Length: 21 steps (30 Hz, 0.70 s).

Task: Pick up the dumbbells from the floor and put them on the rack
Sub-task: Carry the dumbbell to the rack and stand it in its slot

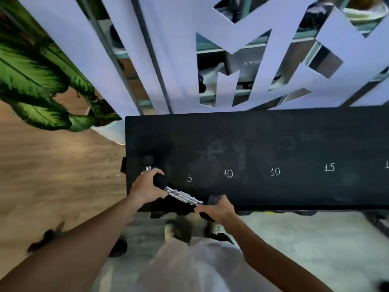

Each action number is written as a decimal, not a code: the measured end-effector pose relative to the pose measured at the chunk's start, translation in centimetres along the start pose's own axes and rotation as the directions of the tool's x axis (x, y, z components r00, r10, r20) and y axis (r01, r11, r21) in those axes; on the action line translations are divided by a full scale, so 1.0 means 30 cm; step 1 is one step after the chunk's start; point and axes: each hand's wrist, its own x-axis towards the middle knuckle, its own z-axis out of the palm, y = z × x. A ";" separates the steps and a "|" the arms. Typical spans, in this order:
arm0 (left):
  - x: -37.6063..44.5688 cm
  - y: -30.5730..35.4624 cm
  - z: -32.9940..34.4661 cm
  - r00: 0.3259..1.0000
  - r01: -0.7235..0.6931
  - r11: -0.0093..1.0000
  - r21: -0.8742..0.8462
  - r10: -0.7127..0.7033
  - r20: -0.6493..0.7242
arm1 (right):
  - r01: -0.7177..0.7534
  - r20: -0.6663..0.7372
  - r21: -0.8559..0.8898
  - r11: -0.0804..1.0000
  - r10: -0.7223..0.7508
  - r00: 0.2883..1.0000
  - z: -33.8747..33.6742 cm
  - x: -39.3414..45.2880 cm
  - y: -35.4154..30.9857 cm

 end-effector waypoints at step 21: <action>0.571 0.139 -0.056 0.854 -0.505 0.780 0.369 0.389 0.346 | -0.109 -0.079 0.027 0.994 0.111 0.991 0.363 0.210 -0.150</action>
